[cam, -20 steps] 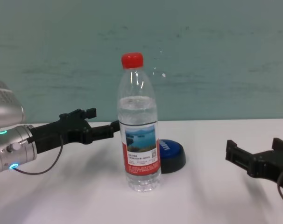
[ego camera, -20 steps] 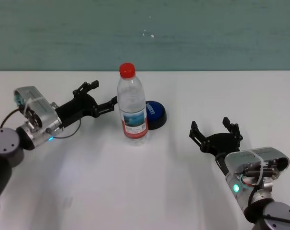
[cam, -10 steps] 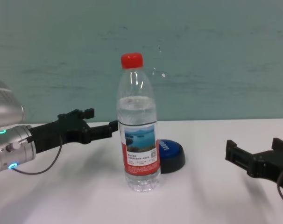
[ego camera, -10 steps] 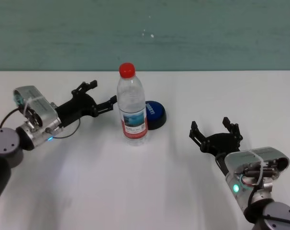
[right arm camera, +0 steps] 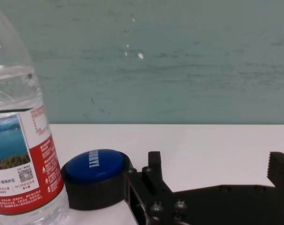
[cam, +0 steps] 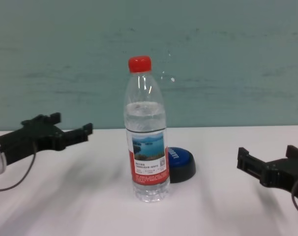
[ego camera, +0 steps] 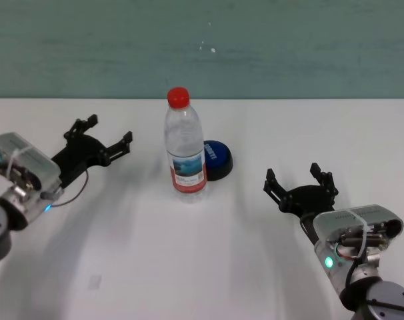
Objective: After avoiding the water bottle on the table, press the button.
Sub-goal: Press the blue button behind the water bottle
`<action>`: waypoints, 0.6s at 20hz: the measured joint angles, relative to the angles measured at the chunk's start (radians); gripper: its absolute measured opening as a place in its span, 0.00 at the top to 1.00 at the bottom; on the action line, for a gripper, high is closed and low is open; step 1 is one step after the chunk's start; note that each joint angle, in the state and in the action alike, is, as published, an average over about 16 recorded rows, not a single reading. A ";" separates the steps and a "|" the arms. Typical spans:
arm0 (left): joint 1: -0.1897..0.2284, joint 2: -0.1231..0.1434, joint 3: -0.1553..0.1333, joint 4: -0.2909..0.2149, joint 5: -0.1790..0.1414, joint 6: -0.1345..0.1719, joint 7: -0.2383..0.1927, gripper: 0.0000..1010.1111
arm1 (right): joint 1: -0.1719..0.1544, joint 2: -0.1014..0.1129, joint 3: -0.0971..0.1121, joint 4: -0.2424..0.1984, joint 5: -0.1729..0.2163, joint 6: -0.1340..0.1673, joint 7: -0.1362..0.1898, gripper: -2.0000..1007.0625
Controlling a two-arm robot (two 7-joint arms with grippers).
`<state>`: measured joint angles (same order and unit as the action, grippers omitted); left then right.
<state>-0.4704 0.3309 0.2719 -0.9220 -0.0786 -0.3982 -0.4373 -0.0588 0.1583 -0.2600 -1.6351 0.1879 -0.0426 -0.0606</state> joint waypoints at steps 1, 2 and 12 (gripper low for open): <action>0.029 0.007 -0.009 -0.046 0.004 0.021 0.023 0.01 | 0.000 0.000 0.000 0.000 0.000 0.000 0.000 0.00; 0.059 0.013 -0.019 -0.092 0.009 0.042 0.047 0.01 | 0.000 0.000 0.000 0.000 0.000 0.000 0.000 0.00; 0.335 0.020 -0.118 -0.477 0.063 0.198 0.242 0.01 | 0.000 0.000 0.000 0.000 0.000 0.000 0.000 0.00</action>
<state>-0.1358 0.3511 0.1535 -1.3986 -0.0153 -0.2005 -0.1948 -0.0588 0.1583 -0.2600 -1.6351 0.1879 -0.0426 -0.0605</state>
